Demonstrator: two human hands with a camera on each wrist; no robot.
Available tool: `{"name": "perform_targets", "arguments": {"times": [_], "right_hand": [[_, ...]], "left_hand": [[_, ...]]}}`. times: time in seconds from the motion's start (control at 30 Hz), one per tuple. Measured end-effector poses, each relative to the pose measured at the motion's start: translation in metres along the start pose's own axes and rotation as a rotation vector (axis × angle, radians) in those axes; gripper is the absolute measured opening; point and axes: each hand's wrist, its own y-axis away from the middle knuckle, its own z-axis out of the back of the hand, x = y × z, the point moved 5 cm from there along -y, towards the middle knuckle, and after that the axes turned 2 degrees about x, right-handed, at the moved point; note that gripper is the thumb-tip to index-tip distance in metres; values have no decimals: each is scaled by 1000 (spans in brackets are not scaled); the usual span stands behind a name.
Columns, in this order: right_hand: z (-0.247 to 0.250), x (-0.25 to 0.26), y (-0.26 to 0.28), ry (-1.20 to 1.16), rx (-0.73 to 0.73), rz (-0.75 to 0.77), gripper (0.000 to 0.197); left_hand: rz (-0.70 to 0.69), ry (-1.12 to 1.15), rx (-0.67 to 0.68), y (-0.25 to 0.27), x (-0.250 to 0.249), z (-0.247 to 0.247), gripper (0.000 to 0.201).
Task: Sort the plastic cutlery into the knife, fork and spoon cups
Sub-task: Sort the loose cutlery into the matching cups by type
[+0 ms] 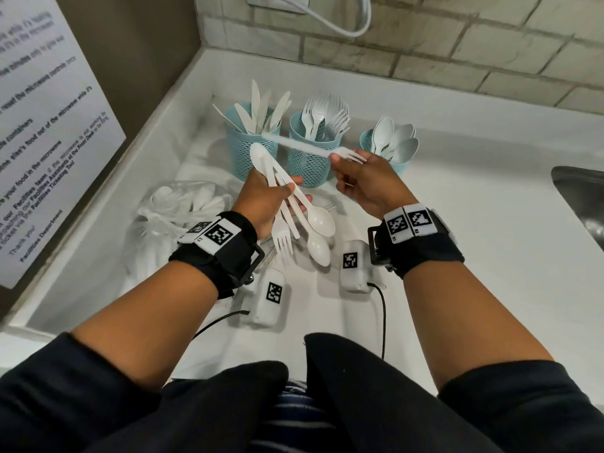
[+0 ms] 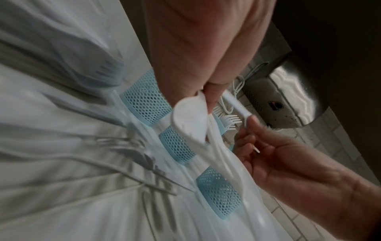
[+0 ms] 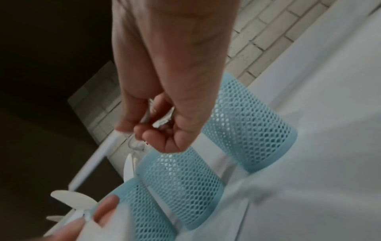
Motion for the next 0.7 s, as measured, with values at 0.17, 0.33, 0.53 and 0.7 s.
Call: {"name": "perform_targets", "arguments": {"times": [0.17, 0.33, 0.53, 0.7], "right_hand": [[-1, 11, 1, -342, 43, 51, 9], [-2, 17, 2, -147, 32, 66, 11], [-4, 24, 6, 213, 106, 33, 11], [5, 35, 7, 6, 44, 61, 14]], "left_hand": [[-10, 49, 13, 1, -1, 3, 21], [-26, 94, 3, 3, -6, 5, 23], [-51, 81, -5, 4, -8, 7, 29], [-31, 76, 4, 6, -6, 10, 21]]}}
